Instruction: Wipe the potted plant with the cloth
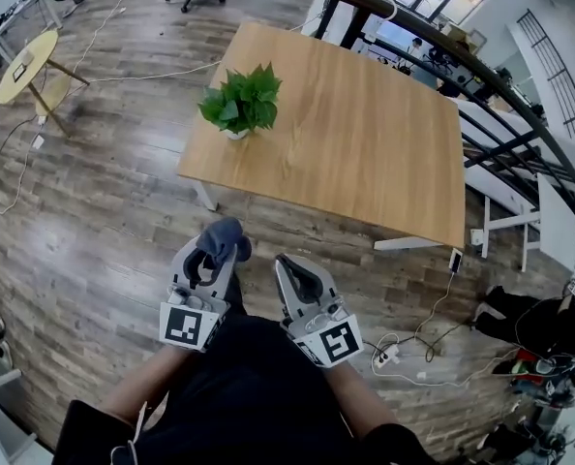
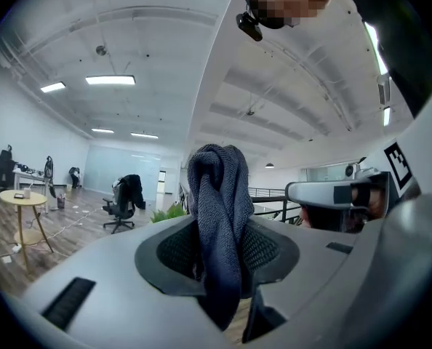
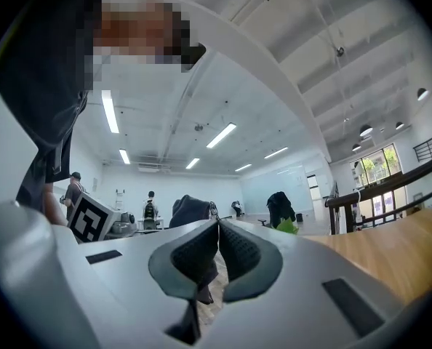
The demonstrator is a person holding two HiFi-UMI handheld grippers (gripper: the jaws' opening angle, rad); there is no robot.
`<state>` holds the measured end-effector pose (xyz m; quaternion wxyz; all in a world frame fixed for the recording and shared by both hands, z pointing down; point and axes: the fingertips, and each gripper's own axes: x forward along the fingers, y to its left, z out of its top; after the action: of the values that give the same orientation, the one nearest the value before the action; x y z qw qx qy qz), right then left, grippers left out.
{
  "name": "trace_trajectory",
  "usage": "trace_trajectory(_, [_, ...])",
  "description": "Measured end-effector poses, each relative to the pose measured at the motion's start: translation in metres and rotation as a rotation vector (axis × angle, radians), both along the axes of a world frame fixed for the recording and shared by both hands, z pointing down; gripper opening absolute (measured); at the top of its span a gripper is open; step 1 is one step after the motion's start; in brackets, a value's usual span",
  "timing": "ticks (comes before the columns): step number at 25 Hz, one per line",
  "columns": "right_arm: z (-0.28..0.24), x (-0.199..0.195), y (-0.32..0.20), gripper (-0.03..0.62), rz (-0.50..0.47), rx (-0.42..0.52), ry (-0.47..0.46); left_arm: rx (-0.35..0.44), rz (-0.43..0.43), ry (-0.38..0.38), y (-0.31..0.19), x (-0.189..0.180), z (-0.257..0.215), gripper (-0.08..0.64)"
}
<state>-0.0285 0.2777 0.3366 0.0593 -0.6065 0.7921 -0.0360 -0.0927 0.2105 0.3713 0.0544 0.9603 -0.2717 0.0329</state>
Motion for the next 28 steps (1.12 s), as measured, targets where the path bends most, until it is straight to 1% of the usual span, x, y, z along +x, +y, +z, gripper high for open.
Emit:
trace_trajectory(2, [-0.003, -0.002, -0.028, 0.018, -0.023, 0.001, 0.002, -0.012, 0.014, -0.01, -0.026, -0.003, 0.0, 0.163])
trace_trajectory(5, [-0.005, -0.007, -0.069, 0.018, -0.055, -0.01, -0.005, -0.006, 0.002, -0.002, -0.069, -0.012, -0.007, 0.163])
trace_trajectory(10, [-0.003, -0.01, -0.129, 0.018, -0.064, -0.01, 0.047, 0.007, -0.001, -0.008, -0.127, -0.019, -0.006, 0.163])
trace_trajectory(12, [0.008, -0.01, -0.151, 0.018, -0.062, -0.045, 0.088, 0.004, -0.001, -0.003, -0.144, -0.019, -0.001, 0.163])
trace_trajectory(14, [0.02, -0.01, -0.171, 0.018, -0.046, -0.092, 0.102, -0.007, -0.001, -0.006, -0.158, -0.021, 0.005, 0.163])
trace_trajectory(18, [0.026, -0.002, -0.191, 0.018, -0.02, -0.117, 0.065, -0.006, -0.012, -0.027, -0.187, -0.024, 0.014, 0.163])
trace_trajectory(24, [0.032, 0.021, -0.201, 0.018, 0.05, -0.125, 0.062, -0.011, -0.03, -0.06, -0.21, -0.017, 0.03, 0.163])
trace_trajectory(28, [0.043, 0.029, -0.21, 0.018, 0.001, -0.139, 0.075, -0.065, -0.042, -0.056, -0.216, -0.001, 0.042, 0.163])
